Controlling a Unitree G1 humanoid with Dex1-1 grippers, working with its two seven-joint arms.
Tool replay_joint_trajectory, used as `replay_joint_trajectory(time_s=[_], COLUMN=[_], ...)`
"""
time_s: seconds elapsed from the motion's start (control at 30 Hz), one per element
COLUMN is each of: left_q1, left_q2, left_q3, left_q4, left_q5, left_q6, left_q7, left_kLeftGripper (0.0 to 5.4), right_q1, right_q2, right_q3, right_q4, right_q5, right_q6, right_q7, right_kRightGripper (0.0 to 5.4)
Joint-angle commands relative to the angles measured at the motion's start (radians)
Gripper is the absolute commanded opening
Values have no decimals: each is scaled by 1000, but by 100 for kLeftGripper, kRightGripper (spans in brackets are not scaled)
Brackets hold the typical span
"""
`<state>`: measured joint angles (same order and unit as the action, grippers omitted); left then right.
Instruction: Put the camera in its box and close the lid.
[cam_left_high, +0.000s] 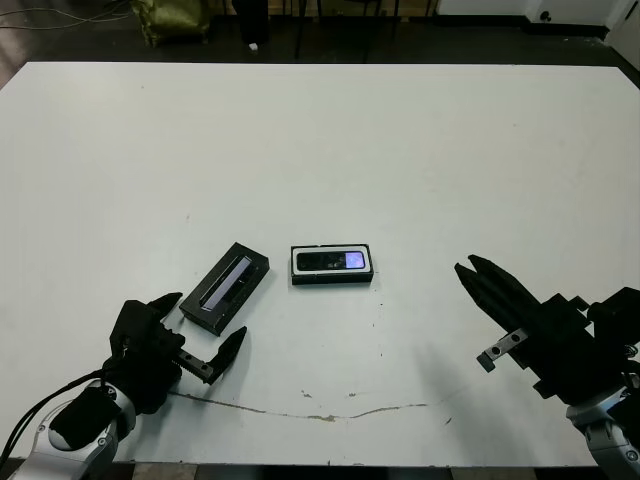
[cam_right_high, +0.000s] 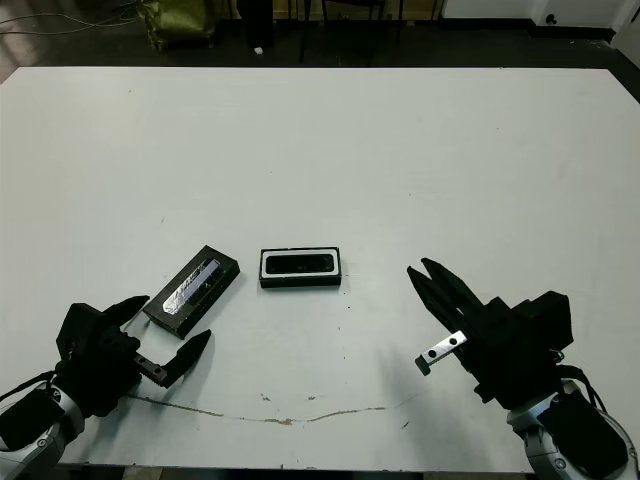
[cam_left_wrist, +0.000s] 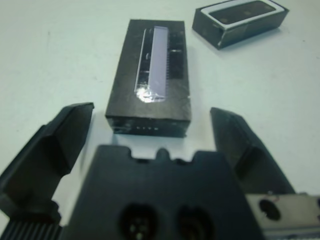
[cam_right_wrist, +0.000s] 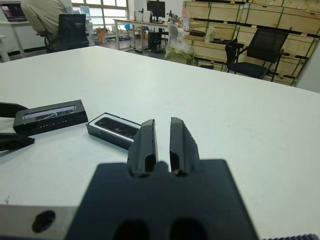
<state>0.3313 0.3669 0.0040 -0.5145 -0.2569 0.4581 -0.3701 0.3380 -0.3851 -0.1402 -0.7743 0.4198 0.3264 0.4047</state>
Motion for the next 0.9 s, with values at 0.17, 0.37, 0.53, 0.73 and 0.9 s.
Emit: replay_joint_trajectory(time_s=[0.17, 0.37, 0.53, 0.73, 0.9], left_q1=[14, 23, 29, 34, 35], left_q2=[-8, -29, -36, -26, -18], left_q3=[2, 6, 12, 9, 8], left_q4=[51, 98, 107, 105, 96], left_q5=[-8, -22, -51, -41, -33], left_q6=[-33, -115, -127, -158, -164], left_q7=[-20, -45, -58, -71, -80], left_kLeftGripper=[537, 451, 328, 214, 206], right_q1=[13, 14, 14, 14, 13], right_q2=[-7, -6, -10, -5, -9], right_q3=[-1, -1, -3, -1, -2], right_q4=[-3, -4, -21, 1, 4], right_q5=[-21, -22, -18, -20, -18], right_q6=[-6, -3, 30, -5, -6], right_q7=[-8, -9, -25, -7, -3], right_kRightGripper=[0, 0, 0, 0, 0])
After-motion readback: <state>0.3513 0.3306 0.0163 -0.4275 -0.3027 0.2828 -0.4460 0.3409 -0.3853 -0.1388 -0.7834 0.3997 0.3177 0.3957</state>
